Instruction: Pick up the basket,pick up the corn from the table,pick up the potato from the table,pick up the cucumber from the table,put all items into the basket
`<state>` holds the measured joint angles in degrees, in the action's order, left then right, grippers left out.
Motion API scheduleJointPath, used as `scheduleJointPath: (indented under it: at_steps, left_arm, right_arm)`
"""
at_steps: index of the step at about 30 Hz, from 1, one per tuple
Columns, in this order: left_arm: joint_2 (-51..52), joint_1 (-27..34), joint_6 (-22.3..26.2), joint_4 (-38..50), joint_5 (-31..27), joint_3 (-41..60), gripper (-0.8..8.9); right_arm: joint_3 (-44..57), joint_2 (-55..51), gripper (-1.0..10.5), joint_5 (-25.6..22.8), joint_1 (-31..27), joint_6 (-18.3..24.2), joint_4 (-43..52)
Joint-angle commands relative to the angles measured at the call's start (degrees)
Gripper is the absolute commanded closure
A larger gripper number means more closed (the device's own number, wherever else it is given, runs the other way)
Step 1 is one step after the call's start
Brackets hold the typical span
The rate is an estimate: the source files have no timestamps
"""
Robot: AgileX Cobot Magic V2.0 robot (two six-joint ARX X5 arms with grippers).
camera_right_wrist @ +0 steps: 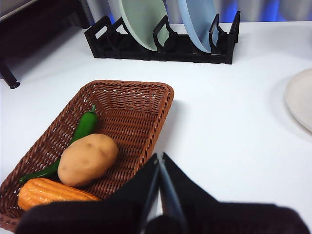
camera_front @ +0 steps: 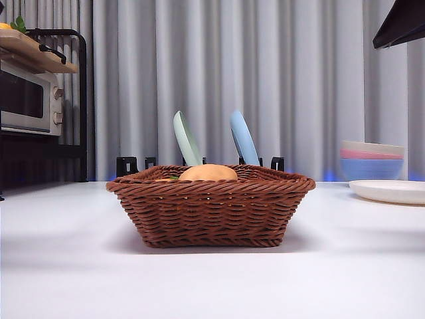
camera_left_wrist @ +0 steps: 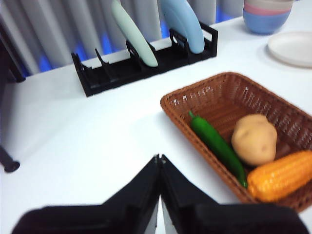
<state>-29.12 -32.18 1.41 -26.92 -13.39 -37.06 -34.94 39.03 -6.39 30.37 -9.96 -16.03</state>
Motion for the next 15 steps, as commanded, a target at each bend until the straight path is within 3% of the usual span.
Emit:
scheduleJointPath:
  at_steps: [1,6,11,15]
  left_arm:
    - [3.04,2.16,0.2,-0.66,0.24,0.46,8.16]
    - [10.14,12.52,-0.2,2.45,7.56,5.92,8.16]
    - [17.75,22.34,-0.09,12.92,9.4,18.36,8.16]
    - [22.77,25.88,-0.09,17.2,9.4,26.56,8.16]
  right_arm:
    - [0.44,-0.04,9.5,0.02,-0.02,-0.68,0.28]
    - [0.44,-0.07,9.5,0.0,-0.04,-0.68,0.28]
    - [0.44,-0.04,9.5,0.04,-0.02,-0.68,0.28]
    - [0.44,-0.09,9.5,0.0,-0.02,-0.68,0.28]
